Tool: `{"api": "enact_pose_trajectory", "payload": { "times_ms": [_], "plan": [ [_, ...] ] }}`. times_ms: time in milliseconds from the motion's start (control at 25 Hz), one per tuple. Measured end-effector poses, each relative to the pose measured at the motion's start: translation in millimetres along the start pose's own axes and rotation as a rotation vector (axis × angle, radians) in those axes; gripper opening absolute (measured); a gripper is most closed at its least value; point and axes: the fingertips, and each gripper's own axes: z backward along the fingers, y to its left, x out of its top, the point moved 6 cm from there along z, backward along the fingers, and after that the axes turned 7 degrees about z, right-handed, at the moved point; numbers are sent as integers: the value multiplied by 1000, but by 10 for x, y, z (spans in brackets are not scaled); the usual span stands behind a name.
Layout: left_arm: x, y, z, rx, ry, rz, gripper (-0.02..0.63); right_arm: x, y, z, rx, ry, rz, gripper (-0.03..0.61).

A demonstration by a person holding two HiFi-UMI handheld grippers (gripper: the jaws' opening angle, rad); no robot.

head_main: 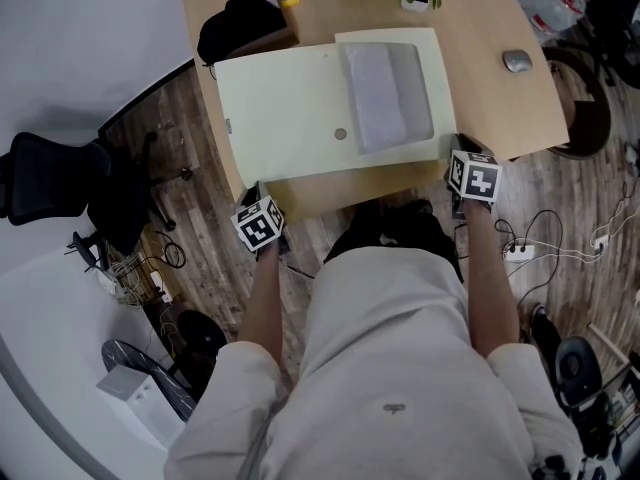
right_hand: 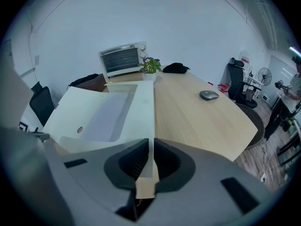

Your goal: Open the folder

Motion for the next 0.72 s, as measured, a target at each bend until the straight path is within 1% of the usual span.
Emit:
{"api": "enact_pose_trajectory", "payload": {
  "times_ms": [200,400,520,720],
  "plan": [
    [6,19,1,-12,-5,47,49,3,-1,-16,-6,3,5,23],
    [20,17,52,19,-35,13,77,2,2,-6,-9,-1,6,23],
    [23,37,101,34,-63,21,104,3,-1,1,-9,-2,8,23],
    [70,20,164,52,-89,40,118,11,-24,-9,2,7,8,25]
  ]
}}
